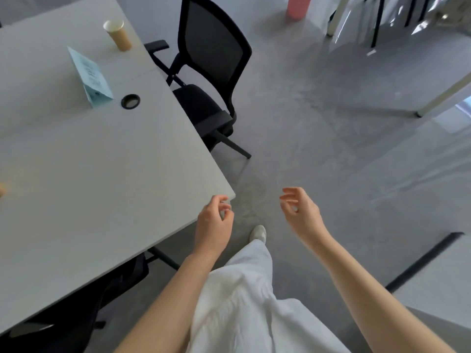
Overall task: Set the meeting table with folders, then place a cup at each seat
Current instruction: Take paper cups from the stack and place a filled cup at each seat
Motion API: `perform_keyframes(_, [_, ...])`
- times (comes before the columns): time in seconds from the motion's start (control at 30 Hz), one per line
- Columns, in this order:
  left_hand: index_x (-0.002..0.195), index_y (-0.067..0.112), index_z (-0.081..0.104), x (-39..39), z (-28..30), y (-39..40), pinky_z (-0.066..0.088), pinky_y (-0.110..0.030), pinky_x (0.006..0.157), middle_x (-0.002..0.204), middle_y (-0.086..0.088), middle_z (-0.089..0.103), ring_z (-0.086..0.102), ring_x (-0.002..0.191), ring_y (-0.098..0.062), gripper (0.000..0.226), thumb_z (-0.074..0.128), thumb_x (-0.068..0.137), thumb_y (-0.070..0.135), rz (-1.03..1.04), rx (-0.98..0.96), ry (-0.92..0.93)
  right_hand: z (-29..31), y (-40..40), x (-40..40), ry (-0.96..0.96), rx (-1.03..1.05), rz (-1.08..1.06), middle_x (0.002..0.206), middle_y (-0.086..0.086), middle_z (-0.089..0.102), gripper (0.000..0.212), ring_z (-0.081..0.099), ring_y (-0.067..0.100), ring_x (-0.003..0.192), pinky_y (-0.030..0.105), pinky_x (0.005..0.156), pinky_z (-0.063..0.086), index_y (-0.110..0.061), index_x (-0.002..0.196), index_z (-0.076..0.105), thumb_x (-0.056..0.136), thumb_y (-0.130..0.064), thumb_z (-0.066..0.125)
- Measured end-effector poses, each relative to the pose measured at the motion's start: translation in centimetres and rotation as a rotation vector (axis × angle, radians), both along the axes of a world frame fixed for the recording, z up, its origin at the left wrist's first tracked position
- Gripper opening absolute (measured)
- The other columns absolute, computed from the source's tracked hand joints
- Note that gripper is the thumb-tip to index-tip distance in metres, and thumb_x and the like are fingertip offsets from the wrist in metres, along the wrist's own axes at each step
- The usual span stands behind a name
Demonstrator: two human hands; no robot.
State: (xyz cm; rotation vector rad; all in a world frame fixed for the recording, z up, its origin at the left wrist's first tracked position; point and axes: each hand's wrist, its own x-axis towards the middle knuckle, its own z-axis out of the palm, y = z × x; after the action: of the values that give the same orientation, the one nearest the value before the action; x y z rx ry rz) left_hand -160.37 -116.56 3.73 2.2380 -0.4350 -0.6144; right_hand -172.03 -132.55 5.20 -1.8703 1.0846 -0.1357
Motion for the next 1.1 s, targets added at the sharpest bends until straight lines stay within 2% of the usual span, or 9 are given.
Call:
perform_keyframes(0.1, [0.115,0.015,0.059,2.6,1.3,-4.6,0.048,-0.028,0.088,0.1,0.002,0.068,0.06,0.096,-0.014,0.026,0.054,0.09,0.011,-0.015,-0.035,-0.022,1.2,-5.7,2.0,0.004,-0.037,0.027,0.102,0.0,0.064,0.029,0.058,0.013,0.092,0.005,0.074,0.039,-0.011,0.119,0.055,0.09,-0.005,0.052])
perform_keyframes(0.2, [0.117,0.016,0.059,5.4,2.4,-9.6,0.048,-0.027,0.083,0.1,0.001,0.069,0.061,0.092,-0.016,0.027,0.054,0.091,0.013,-0.033,-0.015,-0.015,2.4,-11.0,3.4,0.032,-0.062,0.071,0.1,-0.001,0.064,0.026,0.059,0.013,0.094,0.027,0.09,0.047,-0.011,0.117,0.057,0.091,-0.007,0.054])
perform_keyframes(0.27, [0.117,0.017,0.059,7.5,2.9,-13.2,0.049,-0.03,0.084,0.101,0.001,0.069,0.061,0.094,-0.018,0.026,0.054,0.092,0.015,-0.064,0.001,-0.01,3.0,-14.2,4.4,0.037,-0.076,0.081,0.098,-0.001,0.064,0.025,0.059,0.013,0.094,0.032,0.093,0.049,-0.01,0.116,0.057,0.091,-0.007,0.055])
perform_keyframes(0.57, [0.115,0.023,0.059,14.1,2.8,-25.5,0.05,-0.033,0.08,0.097,0.005,0.069,0.06,0.095,-0.016,0.023,0.053,0.093,0.019,-0.028,0.051,0.006,2.1,-25.3,9.6,0.047,0.05,0.066,0.104,-0.002,0.065,0.024,0.061,0.012,0.096,0.009,0.077,0.04,-0.013,0.116,0.056,0.093,-0.009,0.052])
perform_keyframes(0.67, [0.114,0.023,0.059,15.9,2.6,-30.7,0.045,-0.019,0.073,0.096,0.006,0.069,0.06,0.09,-0.01,0.022,0.053,0.094,0.018,0.026,0.026,0.011,1.4,-31.4,12.8,0.043,0.052,0.119,0.104,-0.003,0.065,0.023,0.062,0.009,0.094,0.0,0.072,0.041,-0.013,0.114,0.057,0.092,-0.008,0.053])
perform_keyframes(0.73, [0.114,0.023,0.059,17.2,2.8,-34.1,0.041,-0.009,0.068,0.096,0.005,0.069,0.06,0.088,-0.008,0.022,0.053,0.094,0.017,0.075,0.003,0.018,1.6,-35.6,15.1,0.031,0.038,0.166,0.101,-0.005,0.065,0.023,0.06,-0.001,0.089,-0.004,0.071,0.039,-0.013,0.114,0.057,0.092,-0.007,0.053])
perform_keyframes(0.8, [0.116,0.02,0.059,19.0,3.1,-38.3,0.041,-0.007,0.068,0.096,0.004,0.069,0.061,0.087,-0.007,0.023,0.053,0.094,0.016,0.154,-0.009,0.013,2.1,-40.9,18.1,0.027,0.025,0.233,0.099,-0.005,0.065,0.024,0.058,-0.008,0.085,-0.005,0.07,0.038,-0.013,0.114,0.057,0.092,-0.007,0.053])
perform_keyframes(0.97, [0.115,0.02,0.059,22.8,4.7,-44.8,0.048,-0.026,0.079,0.093,0.004,0.069,0.063,0.09,-0.012,0.023,0.053,0.093,0.014,0.312,-0.035,-0.004,3.9,-49.6,25.2,0.002,-0.031,0.375,0.098,-0.002,0.064,0.025,0.062,0.012,0.091,0.009,0.075,0.042,-0.008,0.115,0.058,0.091,-0.004,0.054])
perform_keyframes(1.1, [0.116,0.02,0.059,26.9,5.7,-47.9,0.049,-0.021,0.078,0.093,0.005,0.069,0.063,0.087,-0.006,0.024,0.055,0.093,0.013,0.44,-0.047,-0.055,5.0,-54.3,33.1,-0.017,-0.054,0.475,0.099,0.0,0.063,0.026,0.06,0.013,0.091,0.008,0.074,0.036,-0.007,0.117,0.058,0.091,-0.004,0.054])
